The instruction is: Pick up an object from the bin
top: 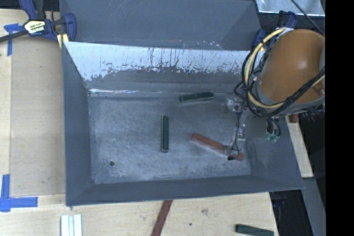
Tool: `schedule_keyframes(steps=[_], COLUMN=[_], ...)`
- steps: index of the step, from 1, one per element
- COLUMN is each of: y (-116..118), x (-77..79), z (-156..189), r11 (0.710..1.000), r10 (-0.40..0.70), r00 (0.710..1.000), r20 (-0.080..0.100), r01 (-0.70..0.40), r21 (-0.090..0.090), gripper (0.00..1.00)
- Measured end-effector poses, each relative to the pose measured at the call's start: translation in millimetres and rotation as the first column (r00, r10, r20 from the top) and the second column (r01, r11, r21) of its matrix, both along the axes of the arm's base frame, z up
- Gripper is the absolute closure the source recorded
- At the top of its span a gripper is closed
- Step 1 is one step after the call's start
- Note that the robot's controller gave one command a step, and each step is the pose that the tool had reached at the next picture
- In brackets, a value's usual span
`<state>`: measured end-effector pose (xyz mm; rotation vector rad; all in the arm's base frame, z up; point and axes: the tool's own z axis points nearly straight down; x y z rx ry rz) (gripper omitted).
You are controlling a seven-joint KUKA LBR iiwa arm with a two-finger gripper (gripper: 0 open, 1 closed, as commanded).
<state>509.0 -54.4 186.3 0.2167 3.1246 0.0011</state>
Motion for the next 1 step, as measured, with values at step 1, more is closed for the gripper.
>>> schedule_keyframes(steps=[1], y=[-16.4], x=[3.7], z=[-25.4], r11=[0.999], r10=[0.046], r00=[0.999], r20=[-0.010], r01=[-0.046], r21=[-0.001], gripper=[0.00])
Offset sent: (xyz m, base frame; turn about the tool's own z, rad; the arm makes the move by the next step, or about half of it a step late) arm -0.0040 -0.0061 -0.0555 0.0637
